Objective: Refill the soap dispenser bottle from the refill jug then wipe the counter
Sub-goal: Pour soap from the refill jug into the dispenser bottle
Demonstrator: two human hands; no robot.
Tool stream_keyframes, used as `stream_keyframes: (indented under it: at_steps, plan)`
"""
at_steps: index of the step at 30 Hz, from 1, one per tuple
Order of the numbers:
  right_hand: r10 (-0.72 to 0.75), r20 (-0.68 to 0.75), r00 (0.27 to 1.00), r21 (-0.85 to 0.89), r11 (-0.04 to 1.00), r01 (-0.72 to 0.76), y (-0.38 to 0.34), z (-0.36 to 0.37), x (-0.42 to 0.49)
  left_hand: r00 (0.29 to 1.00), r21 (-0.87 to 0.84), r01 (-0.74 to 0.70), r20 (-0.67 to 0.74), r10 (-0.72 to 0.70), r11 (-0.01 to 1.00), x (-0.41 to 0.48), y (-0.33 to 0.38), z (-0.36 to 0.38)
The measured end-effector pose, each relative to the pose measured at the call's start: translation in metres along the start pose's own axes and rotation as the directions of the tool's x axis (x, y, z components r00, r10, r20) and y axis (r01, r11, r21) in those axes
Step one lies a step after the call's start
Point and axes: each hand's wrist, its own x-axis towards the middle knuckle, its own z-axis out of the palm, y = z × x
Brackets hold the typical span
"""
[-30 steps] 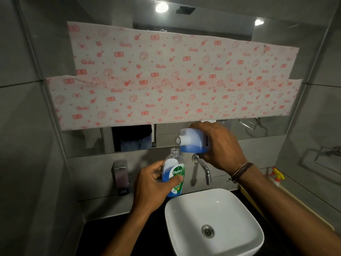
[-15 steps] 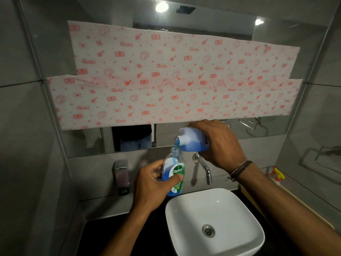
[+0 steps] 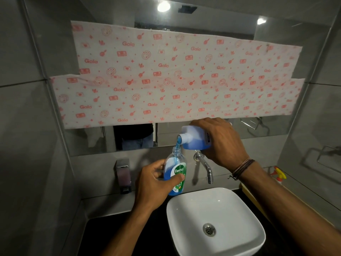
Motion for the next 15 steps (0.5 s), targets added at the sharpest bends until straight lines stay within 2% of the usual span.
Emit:
stream_keyframes:
  at_steps: [15]
  plan:
    - [-0.029, -0.032, 0.999, -0.023, 0.999, 0.029, 0.0038, -0.0018, 0.0011, 1.000, -0.010, 0.015, 0.003, -0.015, 1.000, 0.0007, -0.0023, 0.0012]
